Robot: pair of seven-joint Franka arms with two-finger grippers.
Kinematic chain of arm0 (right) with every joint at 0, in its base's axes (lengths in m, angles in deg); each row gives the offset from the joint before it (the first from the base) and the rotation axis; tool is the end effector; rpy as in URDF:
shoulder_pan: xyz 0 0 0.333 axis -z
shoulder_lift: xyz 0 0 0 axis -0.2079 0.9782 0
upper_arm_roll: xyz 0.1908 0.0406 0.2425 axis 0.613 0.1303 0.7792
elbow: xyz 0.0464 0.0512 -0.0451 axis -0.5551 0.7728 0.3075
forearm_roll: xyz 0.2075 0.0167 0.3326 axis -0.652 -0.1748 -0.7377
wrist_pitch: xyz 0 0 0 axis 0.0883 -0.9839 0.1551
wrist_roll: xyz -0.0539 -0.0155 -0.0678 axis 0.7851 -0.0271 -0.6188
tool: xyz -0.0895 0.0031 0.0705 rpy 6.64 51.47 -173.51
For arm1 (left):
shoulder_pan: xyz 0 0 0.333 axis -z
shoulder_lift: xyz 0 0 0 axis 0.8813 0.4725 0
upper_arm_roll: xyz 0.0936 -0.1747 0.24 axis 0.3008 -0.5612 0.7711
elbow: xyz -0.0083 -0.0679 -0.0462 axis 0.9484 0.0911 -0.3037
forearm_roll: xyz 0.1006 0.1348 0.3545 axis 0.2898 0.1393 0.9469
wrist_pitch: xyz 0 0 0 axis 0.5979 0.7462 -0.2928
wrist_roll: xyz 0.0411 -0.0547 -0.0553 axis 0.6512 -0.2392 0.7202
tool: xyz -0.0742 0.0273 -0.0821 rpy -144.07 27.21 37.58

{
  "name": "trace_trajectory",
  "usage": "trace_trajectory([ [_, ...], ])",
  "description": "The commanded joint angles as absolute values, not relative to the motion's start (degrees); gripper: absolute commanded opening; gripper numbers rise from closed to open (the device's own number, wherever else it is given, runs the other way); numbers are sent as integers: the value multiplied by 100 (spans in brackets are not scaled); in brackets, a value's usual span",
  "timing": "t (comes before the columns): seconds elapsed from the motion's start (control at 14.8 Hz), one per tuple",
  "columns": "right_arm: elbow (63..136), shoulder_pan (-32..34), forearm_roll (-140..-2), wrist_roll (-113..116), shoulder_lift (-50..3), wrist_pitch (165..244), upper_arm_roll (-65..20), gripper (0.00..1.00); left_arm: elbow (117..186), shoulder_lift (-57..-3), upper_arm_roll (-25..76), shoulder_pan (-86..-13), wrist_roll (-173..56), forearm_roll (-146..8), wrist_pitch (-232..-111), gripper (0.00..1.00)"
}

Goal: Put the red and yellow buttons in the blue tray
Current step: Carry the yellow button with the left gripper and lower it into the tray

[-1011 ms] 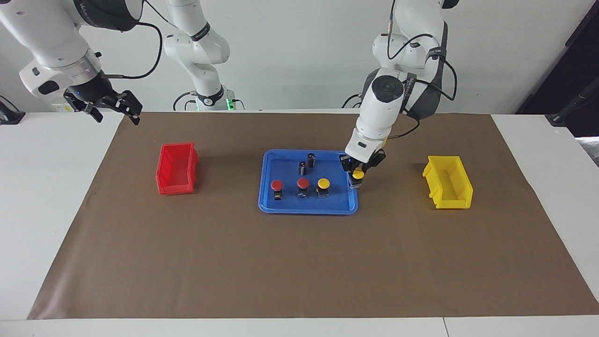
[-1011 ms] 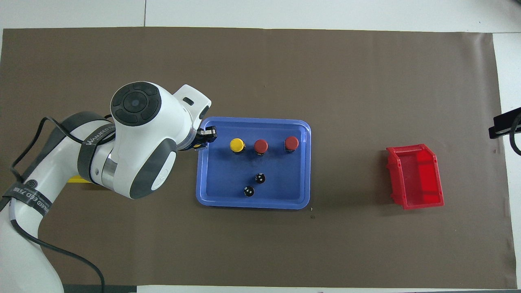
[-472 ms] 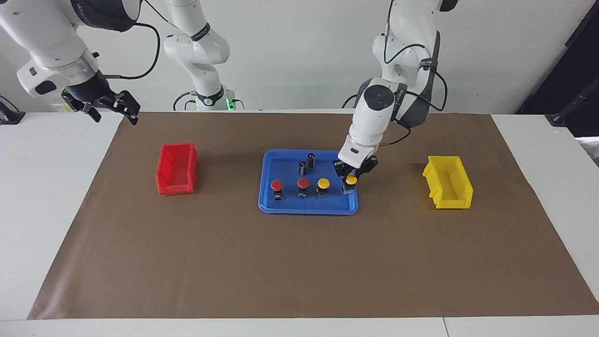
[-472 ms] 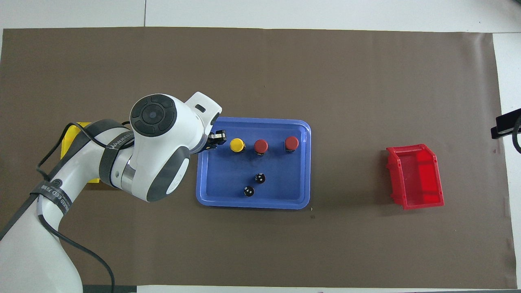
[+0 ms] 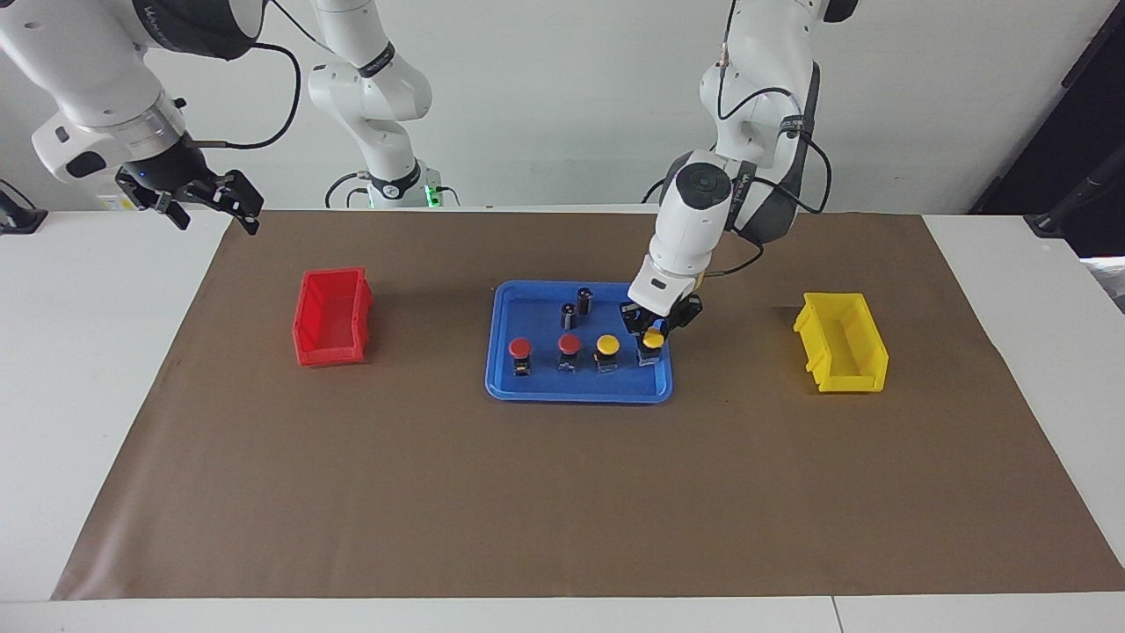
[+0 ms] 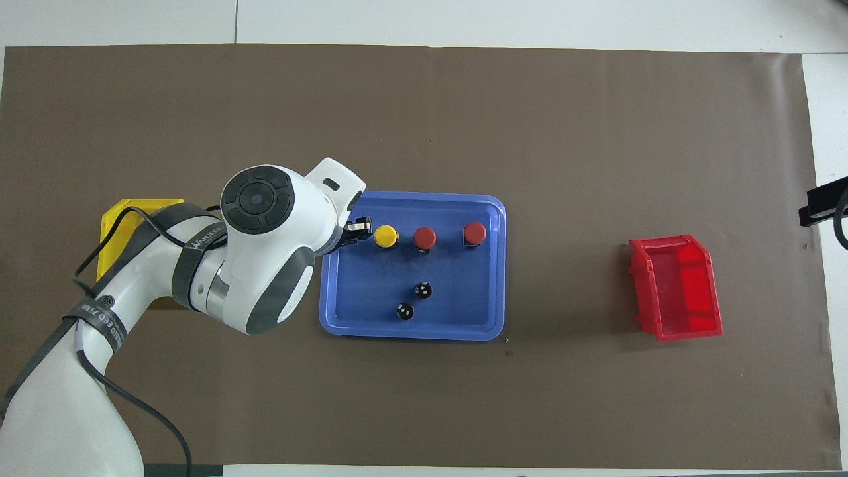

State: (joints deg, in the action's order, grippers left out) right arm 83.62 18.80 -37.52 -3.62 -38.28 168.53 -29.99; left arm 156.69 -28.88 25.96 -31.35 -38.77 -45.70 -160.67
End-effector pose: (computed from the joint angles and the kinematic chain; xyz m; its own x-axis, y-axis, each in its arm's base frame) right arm 0.5348 -0.0758 0.6139 0.9884 -0.0920 -0.1212 -0.0871 -0.9952 0.0448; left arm 0.4972 -0.3235 0.3612 0.9983 0.0574 0.0139 0.0566 -0.9968 0.0559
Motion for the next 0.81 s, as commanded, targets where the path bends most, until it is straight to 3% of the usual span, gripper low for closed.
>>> trace_trajectory([
  [0.0, 8489, 1938, -3801, -253, -3916, 16945, -2974, 100, 15809, -2874, 2673, -3051, -3858, -4634, -16278, 22],
  [0.13, 8498, 1938, -3801, -253, -3916, 16945, -2974, 100, 15783, -2874, 2673, -3043, -3823, -4634, -16251, 60],
  [0.47, 8498, 1929, -3801, -261, -3916, 16953, -2974, 100, 15582, -2865, 2673, -2973, -3814, -4634, -15954, 70],
  [0.54, 8489, 1929, -3801, -261, -3916, 16953, -2974, 100, 15485, -2865, 2682, -2972, -3832, -4634, -15805, 75],
  [0.67, 8489, 1921, -3801, -261, -3916, 16953, -2974, 100, 15265, -2917, 2691, -2998, -3919, -4617, -15401, 99],
  [0.74, 8489, 1921, -3801, -261, -3916, 16953, -2974, 100, 15116, -2952, 2699, -3034, -3989, -4591, -15103, 100],
])
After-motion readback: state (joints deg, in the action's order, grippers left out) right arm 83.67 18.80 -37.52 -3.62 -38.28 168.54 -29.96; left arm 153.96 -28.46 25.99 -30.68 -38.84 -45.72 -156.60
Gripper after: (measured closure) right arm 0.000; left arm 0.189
